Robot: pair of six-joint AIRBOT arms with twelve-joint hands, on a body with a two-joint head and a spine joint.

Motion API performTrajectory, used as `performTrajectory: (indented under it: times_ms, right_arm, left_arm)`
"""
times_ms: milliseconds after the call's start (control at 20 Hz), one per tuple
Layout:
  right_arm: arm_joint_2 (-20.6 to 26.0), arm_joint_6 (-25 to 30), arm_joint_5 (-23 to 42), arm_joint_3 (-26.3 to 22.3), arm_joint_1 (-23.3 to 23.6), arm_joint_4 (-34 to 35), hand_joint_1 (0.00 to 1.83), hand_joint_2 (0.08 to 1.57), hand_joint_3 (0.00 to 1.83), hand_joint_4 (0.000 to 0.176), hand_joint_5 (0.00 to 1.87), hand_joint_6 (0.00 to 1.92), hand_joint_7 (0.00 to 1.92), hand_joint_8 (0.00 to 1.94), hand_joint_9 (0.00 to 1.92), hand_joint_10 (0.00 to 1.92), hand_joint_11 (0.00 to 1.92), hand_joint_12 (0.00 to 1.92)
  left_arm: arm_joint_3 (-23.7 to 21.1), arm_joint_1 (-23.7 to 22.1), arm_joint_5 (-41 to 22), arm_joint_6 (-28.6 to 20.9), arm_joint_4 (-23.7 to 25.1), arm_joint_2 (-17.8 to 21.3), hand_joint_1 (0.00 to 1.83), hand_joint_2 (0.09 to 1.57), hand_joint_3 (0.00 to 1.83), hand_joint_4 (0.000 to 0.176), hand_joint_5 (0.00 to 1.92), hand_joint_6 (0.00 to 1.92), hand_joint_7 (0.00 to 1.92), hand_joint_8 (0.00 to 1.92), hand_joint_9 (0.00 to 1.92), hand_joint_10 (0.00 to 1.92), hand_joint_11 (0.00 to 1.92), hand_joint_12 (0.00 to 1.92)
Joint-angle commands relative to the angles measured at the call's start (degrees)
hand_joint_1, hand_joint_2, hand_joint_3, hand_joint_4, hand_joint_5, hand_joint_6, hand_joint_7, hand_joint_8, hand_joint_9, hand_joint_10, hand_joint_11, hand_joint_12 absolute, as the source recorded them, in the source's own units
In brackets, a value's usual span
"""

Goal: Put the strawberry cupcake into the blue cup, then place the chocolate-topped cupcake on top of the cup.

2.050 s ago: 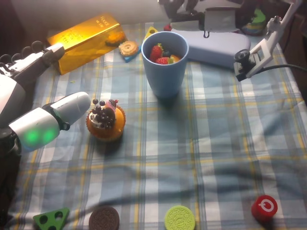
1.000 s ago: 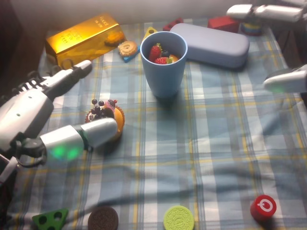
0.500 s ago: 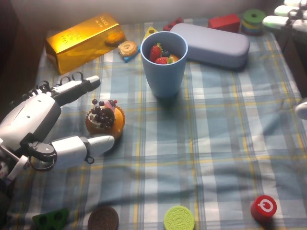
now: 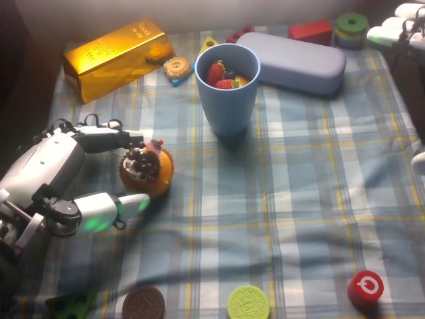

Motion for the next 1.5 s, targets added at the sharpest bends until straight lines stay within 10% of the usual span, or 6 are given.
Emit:
performTrajectory:
  times_ms: [0,100,350,1100,1150,1450]
  right_arm:
    - [0.02,0.08,6.99,-0.03,0.39,1.97,0.10,0.95,0.00,0.054,0.03,0.00,0.19,0.01,0.11,0.01,0.03,0.01]
    - [-0.13,0.08,7.01,0.03,0.15,2.13,0.08,0.96,0.00,0.049,0.01,0.00,0.19,0.01,0.11,0.01,0.04,0.02]
    - [-0.18,0.08,7.06,0.08,-0.34,2.67,0.09,0.96,0.00,0.048,0.01,0.00,0.18,0.00,0.09,0.00,0.05,0.03]
    - [-1.35,0.08,7.52,0.67,-1.31,3.66,0.10,0.97,0.00,0.042,0.01,0.00,0.19,0.00,0.12,0.00,0.02,0.05]
    - [-1.29,0.08,7.62,0.67,-1.37,3.66,0.12,0.95,0.00,0.058,0.01,0.00,0.19,0.00,0.11,0.00,0.02,0.05]
    - [-1.33,0.08,8.17,0.64,-1.89,3.67,0.10,0.95,0.00,0.068,0.00,0.00,0.19,0.00,0.11,0.00,0.01,0.07]
  left_arm:
    - [0.20,-0.55,-5.84,-0.81,2.16,-0.18,1.00,0.95,0.00,0.069,0.92,0.01,0.46,0.00,0.43,0.00,0.05,0.75]
    - [0.16,-0.62,-6.30,-1.25,2.50,-0.06,1.07,1.04,0.00,0.175,1.14,0.70,0.54,0.01,0.49,0.01,0.13,0.72]
    - [-0.93,-1.92,-7.91,-1.25,4.55,1.40,1.11,1.03,0.00,0.084,1.18,0.64,0.59,0.00,0.52,0.00,0.11,0.79]
    - [2.33,-13.48,-9.20,-1.23,10.89,2.26,1.07,1.05,0.00,0.176,1.13,0.73,0.57,0.00,0.46,0.02,0.12,0.72]
    - [3.19,-14.79,-8.03,-1.23,11.50,1.51,1.13,1.03,0.00,0.019,1.18,0.65,0.58,0.00,0.45,0.01,0.11,0.69]
    - [8.84,-21.22,-1.47,-1.23,14.21,-3.66,1.14,1.03,0.00,0.000,1.19,0.63,0.60,0.00,0.57,0.00,0.16,0.94]
